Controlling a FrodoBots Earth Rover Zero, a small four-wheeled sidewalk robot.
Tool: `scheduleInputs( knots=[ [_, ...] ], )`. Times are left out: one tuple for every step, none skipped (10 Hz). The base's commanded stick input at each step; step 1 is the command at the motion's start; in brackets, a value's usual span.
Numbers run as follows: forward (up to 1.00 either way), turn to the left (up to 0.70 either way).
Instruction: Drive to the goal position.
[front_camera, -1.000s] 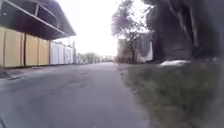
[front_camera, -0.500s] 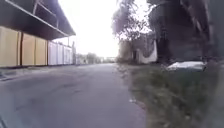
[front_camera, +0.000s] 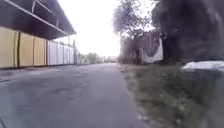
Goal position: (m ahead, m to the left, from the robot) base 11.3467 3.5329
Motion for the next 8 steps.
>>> scheduleInputs(
  knots=[
    [1.00,0.00],
    [1.00,0.00],
    [1.00,0.00],
    [1.00,0.00],
    [1.00,0.00],
    [1.00,0.00],
    [1.00,0.00],
    [1.00,0.00]
  ],
)
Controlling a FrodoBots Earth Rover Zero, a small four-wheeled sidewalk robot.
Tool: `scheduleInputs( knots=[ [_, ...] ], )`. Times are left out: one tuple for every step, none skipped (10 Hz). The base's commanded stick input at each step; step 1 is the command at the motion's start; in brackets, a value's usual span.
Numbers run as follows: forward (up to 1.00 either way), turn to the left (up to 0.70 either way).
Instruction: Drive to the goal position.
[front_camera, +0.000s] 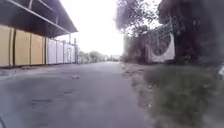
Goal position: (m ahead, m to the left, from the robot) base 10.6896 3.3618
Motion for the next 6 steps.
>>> scheduleInputs(
  knots=[
    [1.00,0.00],
    [1.00,0.00],
    [1.00,0.00],
    [1.00,0.00],
    [1.00,0.00],
    [1.00,0.00]
  ],
)
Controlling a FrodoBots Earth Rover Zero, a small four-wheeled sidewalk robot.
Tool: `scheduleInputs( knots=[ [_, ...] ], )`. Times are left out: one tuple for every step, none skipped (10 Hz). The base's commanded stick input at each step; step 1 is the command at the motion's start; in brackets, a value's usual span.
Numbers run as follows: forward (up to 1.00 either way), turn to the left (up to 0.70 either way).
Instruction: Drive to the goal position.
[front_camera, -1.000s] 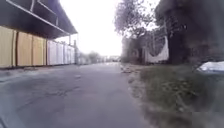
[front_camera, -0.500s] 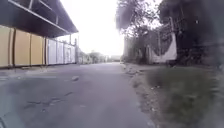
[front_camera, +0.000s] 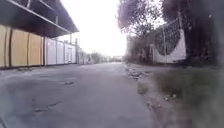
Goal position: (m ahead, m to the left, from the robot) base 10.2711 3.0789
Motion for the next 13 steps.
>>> scheduleInputs(
  knots=[
    [1.00,0.00],
    [1.00,0.00],
    [1.00,0.00],
    [1.00,0.00],
    [1.00,0.00],
    [1.00,0.00],
    [1.00,0.00],
    [1.00,0.00],
    [1.00,0.00],
    [1.00,0.00],
    [1.00,0.00],
    [1.00,0.00],
    [1.00,0.00]
  ],
)
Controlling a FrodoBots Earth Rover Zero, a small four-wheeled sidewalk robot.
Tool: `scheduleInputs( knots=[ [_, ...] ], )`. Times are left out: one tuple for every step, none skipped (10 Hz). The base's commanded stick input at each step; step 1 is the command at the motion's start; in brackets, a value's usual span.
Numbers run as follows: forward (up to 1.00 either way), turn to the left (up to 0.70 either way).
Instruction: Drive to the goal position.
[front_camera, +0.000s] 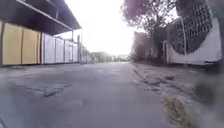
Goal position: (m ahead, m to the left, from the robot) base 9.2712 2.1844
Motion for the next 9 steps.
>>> scheduleInputs(
  knots=[
    [1.00,0.00],
    [1.00,0.00],
    [1.00,0.00],
    [1.00,0.00],
    [1.00,0.00],
    [1.00,0.00],
    [1.00,0.00],
    [1.00,0.00],
    [1.00,0.00]
  ],
)
